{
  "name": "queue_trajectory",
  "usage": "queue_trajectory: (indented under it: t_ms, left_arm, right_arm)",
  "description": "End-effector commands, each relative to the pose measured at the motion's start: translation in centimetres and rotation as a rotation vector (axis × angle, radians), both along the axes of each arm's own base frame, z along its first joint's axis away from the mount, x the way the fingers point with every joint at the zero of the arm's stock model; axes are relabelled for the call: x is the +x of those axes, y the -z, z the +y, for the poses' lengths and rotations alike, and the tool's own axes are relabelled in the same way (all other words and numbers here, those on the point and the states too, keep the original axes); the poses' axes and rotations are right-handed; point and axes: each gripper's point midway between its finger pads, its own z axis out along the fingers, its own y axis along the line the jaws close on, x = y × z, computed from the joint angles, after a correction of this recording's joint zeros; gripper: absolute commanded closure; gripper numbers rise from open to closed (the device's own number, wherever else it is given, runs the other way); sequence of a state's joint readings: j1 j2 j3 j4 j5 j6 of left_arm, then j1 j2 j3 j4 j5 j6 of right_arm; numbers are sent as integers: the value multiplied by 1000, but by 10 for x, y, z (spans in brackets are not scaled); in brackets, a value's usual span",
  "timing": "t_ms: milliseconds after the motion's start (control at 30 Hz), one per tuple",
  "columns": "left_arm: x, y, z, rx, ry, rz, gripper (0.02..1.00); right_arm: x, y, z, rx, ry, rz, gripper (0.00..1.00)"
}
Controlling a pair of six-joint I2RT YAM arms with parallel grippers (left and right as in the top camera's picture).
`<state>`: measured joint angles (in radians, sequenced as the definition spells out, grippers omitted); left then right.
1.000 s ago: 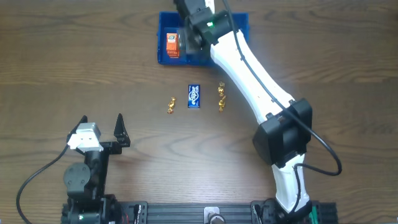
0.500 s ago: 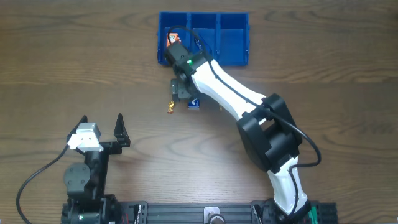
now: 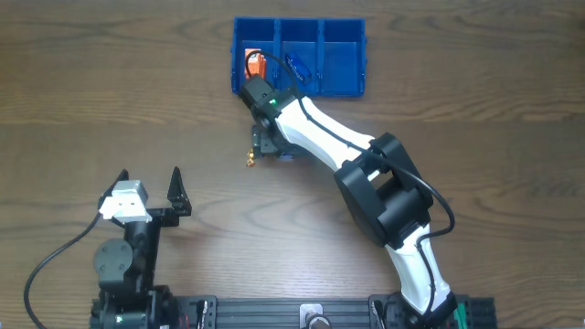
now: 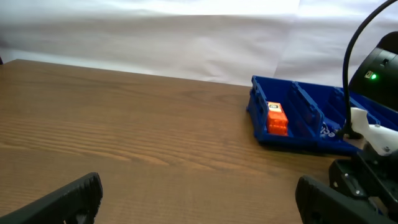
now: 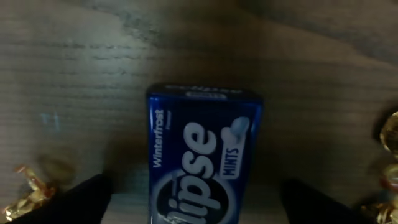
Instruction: Sort Candies Into Trays
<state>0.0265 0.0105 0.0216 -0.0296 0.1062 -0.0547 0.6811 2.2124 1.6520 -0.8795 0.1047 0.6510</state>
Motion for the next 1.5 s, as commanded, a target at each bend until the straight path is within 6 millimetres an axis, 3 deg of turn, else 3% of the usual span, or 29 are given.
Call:
queue_trajectory:
  t_ms: [33, 133, 300, 367, 433, 500, 667, 800, 933, 1000, 1100, 1267, 1500]
  left_arm:
    - [-1, 16, -2, -1, 15, 49, 20]
    - [-1, 16, -2, -1, 15, 49, 20]
    - [-1, 16, -2, -1, 15, 48, 20]
    - [-1, 16, -2, -1, 15, 49, 20]
    - [-1, 16, -2, -1, 15, 48, 20]
    - [-1, 16, -2, -1, 15, 49, 20]
    - [-1, 16, -2, -1, 15, 49, 20]
    - [-1, 16, -2, -1, 15, 49, 23]
    - [-1, 16, -2, -1, 15, 49, 20]
    - [-1, 16, -2, -1, 15, 48, 20]
    - [-1, 16, -2, -1, 15, 49, 20]
    - [-1, 16, -2, -1, 15, 49, 20]
    - [-1, 16, -2, -1, 15, 48, 20]
  right_arm:
    - [1, 2, -3, -13, 32, -10, 310]
    - [3, 2, -4, -22, 36, -18, 588]
    - [3, 2, -4, -22, 36, -18, 871]
    - [4, 0, -4, -21, 36, -25, 963]
    - [9, -9, -3, -17, 35, -48, 963]
    - [19, -36, -3, -23, 31, -103, 965]
    - [57, -147, -7, -61, -13, -302, 965]
    - [92, -217, -15, -32, -11, -467, 965]
    - [127, -247, -32, 7, 23, -584, 965]
    - [143, -247, -35, 3, 13, -618, 965]
    - [163, -225, -38, -17, 3, -619, 965]
    - [179, -164, -33, -13, -9, -523, 965]
    - [192, -132, -28, 8, -11, -505, 965]
